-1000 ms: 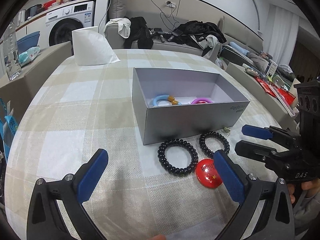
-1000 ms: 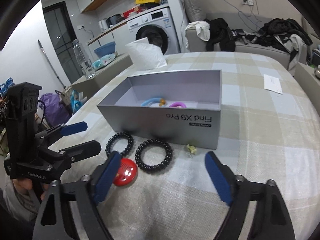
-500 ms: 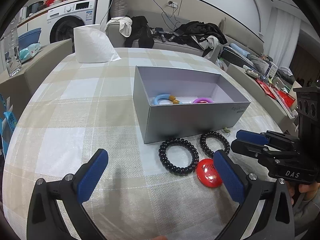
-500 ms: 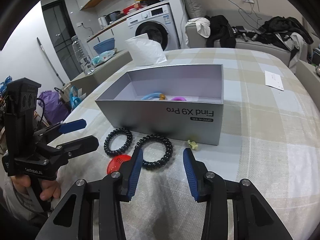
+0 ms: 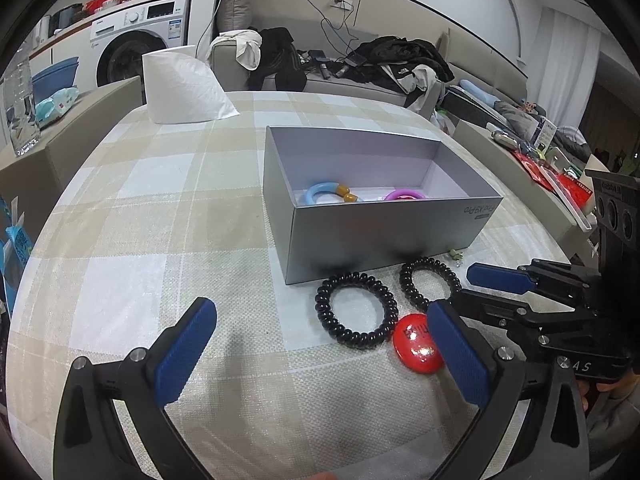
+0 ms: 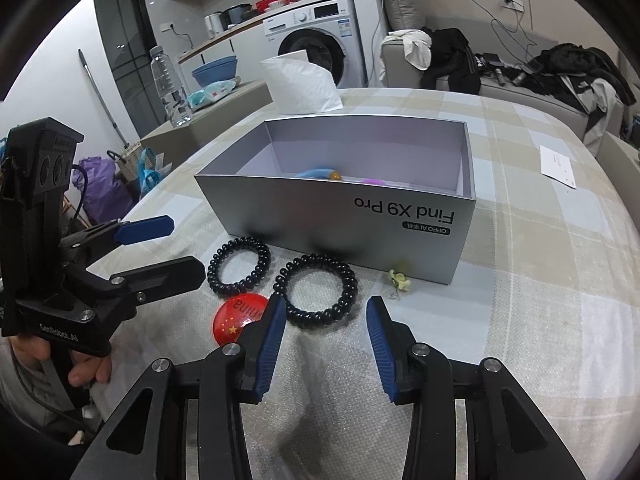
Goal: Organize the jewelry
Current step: 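Grasp a black bead bracelet with the left tool while the right tool grasps the other, then lift and carry both black bead bracelets over the grey box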
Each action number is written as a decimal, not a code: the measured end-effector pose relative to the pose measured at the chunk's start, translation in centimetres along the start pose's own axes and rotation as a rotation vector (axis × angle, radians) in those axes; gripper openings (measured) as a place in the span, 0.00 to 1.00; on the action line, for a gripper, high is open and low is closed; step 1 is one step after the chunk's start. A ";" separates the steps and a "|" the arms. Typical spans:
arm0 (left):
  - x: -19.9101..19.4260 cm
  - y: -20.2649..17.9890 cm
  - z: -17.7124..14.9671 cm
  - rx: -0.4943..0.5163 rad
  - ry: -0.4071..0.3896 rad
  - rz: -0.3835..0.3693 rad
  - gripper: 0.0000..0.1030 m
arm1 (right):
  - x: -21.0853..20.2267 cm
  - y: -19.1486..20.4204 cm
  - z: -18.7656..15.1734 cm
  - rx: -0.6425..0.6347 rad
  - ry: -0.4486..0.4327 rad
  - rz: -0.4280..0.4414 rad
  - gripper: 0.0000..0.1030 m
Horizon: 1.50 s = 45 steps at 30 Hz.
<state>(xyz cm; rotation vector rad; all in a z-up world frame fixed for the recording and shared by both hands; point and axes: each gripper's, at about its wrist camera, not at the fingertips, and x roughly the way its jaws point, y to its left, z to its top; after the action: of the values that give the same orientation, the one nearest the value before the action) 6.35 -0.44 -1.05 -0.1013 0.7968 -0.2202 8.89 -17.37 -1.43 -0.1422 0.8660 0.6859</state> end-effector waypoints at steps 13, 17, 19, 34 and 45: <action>0.1 0.3 0.0 -0.021 0.004 -0.002 0.99 | 1.7 0.6 1.5 0.016 0.064 -0.089 0.23; 0.1 0.3 0.0 -0.022 0.005 -0.002 0.99 | 2.2 1.6 1.7 -0.040 0.080 -0.190 0.12; 0.0 0.3 0.0 -0.022 0.004 -0.001 0.99 | 2.4 1.9 1.7 -0.066 0.083 -0.223 0.08; 1.0 0.7 0.1 -0.049 0.075 0.024 0.56 | -1.6 -0.8 -0.2 0.066 -0.109 0.009 0.08; 1.8 -1.0 0.4 0.023 0.101 0.133 0.31 | -1.4 -0.4 -0.1 0.065 -0.101 0.026 0.08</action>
<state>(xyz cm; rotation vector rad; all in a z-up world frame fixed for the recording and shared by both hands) 7.66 -1.83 -1.87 -0.0149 0.8982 -0.1090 8.45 -18.41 -0.57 -0.0379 0.7928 0.6825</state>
